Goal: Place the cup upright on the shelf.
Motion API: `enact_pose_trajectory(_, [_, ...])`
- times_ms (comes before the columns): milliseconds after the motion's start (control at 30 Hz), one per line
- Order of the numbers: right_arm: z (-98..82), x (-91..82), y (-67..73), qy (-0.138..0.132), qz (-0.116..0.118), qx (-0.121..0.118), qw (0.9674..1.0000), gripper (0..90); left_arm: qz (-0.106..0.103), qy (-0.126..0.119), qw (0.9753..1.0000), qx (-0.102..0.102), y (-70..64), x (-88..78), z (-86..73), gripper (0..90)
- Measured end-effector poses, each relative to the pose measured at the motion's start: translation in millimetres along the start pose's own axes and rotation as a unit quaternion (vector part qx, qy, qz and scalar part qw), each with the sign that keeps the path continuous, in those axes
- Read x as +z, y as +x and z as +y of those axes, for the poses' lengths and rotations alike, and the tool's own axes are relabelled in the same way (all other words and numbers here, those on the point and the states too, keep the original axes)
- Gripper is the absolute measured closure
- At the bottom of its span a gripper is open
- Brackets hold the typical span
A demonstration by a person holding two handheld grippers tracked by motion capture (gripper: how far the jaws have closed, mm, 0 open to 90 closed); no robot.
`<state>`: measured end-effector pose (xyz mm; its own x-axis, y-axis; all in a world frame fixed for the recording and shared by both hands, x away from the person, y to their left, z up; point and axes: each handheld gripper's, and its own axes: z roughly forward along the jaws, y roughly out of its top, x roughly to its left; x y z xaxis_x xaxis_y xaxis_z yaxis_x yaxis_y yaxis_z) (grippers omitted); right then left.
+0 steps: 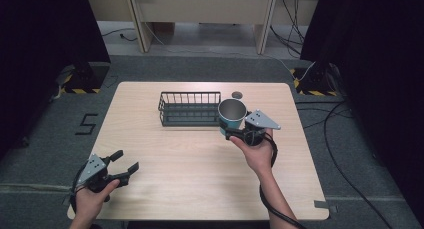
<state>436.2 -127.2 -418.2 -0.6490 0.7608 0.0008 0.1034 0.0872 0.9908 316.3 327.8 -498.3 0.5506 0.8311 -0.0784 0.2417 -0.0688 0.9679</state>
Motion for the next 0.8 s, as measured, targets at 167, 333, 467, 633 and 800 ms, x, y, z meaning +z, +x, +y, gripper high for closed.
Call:
enact_pose_trajectory(167, [1.6, 3.7, 1.6, 0.000, 0.002, -0.001, 1.0000, 17.0, 0.000, 0.000, 1.0000, 0.001, 0.0, -0.1, 0.1, 18.8])
enact_pose_trajectory(333, [4.9, 8.2, 2.3, -0.003, 0.003, -0.002, 1.0000, 17.0, 0.000, 0.000, 1.0000, 0.001, 0.0, -0.2, 0.1, 18.8])
enact_pose_trajectory(467, [6.7, 10.8, 2.7, -0.003, 0.003, -0.002, 1.0000, 17.0, -0.001, 0.000, 1.0000, 0.001, 0.0, -0.2, 0.2, 18.8])
enact_pose_trajectory(633, [9.0, 15.7, 4.4, -0.003, 0.005, -0.002, 1.0000, 17.0, -0.001, 0.000, 1.0000, 0.000, -0.1, -0.1, 0.1, 18.8])
enact_pose_trajectory(800, [11.3, 19.8, 5.6, -0.005, 0.007, -0.004, 1.0000, 17.0, -0.001, 0.000, 1.0000, 0.000, -0.1, -0.2, 0.2, 18.9])
